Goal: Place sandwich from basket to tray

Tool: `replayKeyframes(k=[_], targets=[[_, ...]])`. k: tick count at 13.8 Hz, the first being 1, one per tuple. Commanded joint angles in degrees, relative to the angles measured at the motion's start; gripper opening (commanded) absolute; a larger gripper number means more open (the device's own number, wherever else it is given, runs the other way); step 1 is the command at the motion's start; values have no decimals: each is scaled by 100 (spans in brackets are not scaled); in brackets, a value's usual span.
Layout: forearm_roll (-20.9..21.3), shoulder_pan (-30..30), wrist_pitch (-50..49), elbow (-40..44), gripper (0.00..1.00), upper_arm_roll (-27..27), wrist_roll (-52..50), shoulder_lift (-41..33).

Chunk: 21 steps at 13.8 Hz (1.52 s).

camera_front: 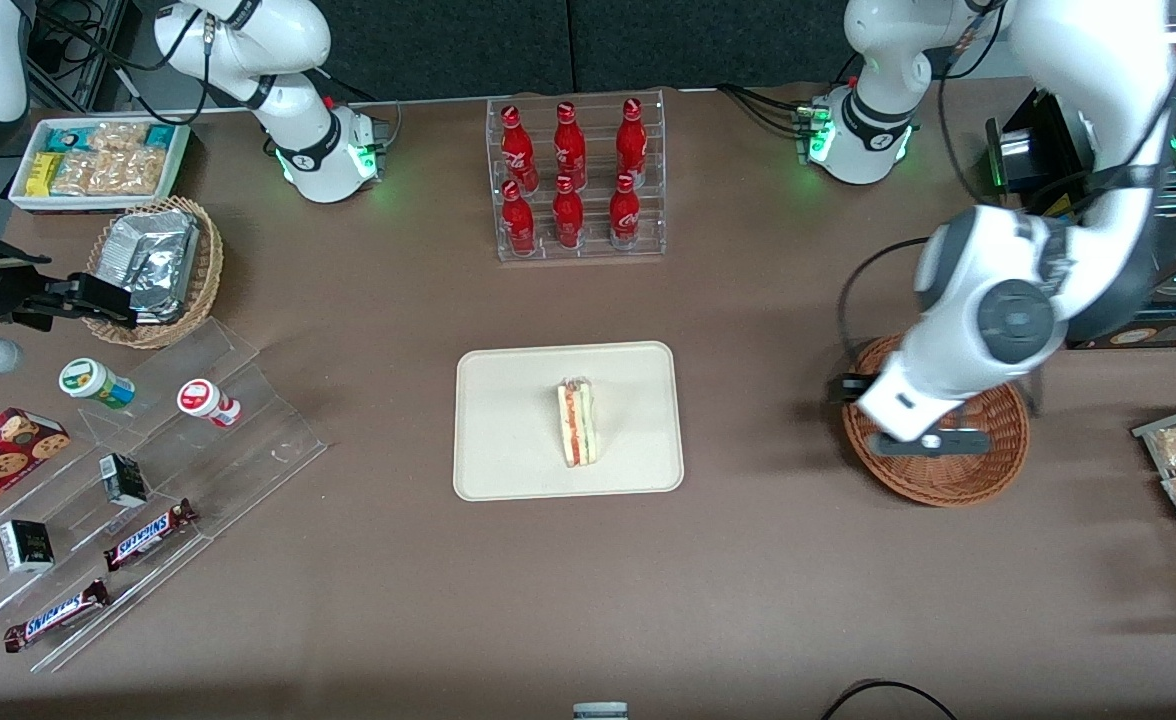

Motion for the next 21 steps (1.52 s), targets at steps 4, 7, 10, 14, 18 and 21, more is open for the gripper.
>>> replayKeyframes(k=[4, 7, 10, 14, 18, 21], targets=[[-540, 1037, -162, -310, 98, -50, 1233, -919], [-612, 1197, -294, -293, 99, -32, 1438, -1244], [-656, 725, -539, -266, 99, 431, 1411, -1569], [-665, -1105, -865, -231, 99, 2383, 1411, -1982], [-647, -1132, -1873, 575, 99, 2376, 1455, -2010], [-656, -1124, -2429, 964, 99, 2376, 1464, -2027]])
